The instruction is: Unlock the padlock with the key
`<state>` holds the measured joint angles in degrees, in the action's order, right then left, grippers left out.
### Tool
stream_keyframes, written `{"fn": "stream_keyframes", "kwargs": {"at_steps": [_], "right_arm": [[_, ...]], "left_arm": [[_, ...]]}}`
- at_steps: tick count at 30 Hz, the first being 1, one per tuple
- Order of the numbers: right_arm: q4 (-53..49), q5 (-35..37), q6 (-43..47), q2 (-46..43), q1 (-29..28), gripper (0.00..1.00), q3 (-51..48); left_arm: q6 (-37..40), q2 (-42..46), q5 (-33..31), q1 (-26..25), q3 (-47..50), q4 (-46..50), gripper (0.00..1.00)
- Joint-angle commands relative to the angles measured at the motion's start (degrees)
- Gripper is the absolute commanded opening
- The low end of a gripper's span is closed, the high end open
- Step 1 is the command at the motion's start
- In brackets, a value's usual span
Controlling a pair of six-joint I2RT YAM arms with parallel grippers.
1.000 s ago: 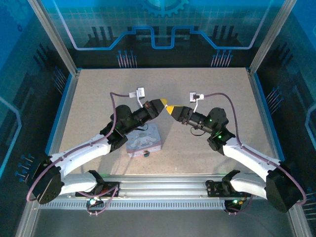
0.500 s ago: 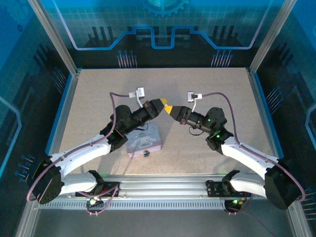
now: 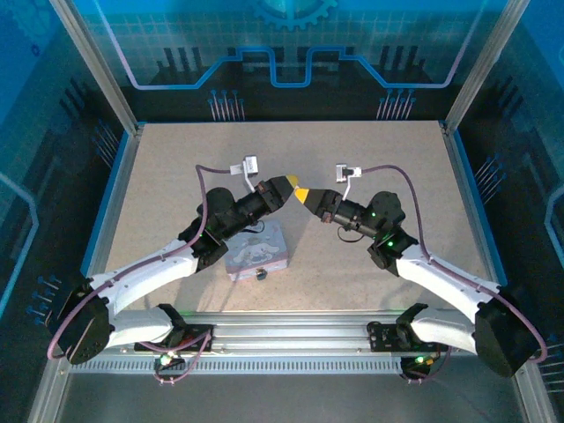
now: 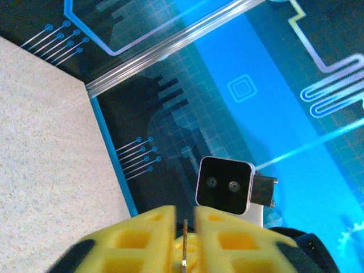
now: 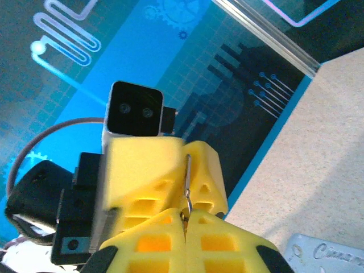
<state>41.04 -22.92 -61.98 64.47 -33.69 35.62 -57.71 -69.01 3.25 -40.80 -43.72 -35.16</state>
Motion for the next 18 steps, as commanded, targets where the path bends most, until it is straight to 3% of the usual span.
{"fn": "stream_keyframes", "kwargs": {"at_steps": [1,5,10,15,18], "right_arm": [[-5.4,1.6,3.3,-2.4,-0.3,0.00,0.9],[-13.4,2.6,7.4,-5.1,-0.1,0.00,1.3],[-24.6,4.3,12.8,-8.8,-0.2,0.00,1.6],[-36.3,7.2,18.2,-11.9,-0.4,0.00,2.3],[-41.5,9.1,21.0,-13.2,-0.5,0.00,2.7]], "left_arm": [[2.8,2.1,-0.6,-0.5,-0.7,3.1,0.29],[6.0,5.0,-2.4,-0.3,-1.7,11.0,0.47],[12.3,9.7,-8.1,0.0,-6.1,30.9,0.72],[13.9,11.2,-12.1,1.7,-10.4,48.8,0.84],[12.2,10.7,-11.2,3.7,-11.4,56.8,0.86]]}}
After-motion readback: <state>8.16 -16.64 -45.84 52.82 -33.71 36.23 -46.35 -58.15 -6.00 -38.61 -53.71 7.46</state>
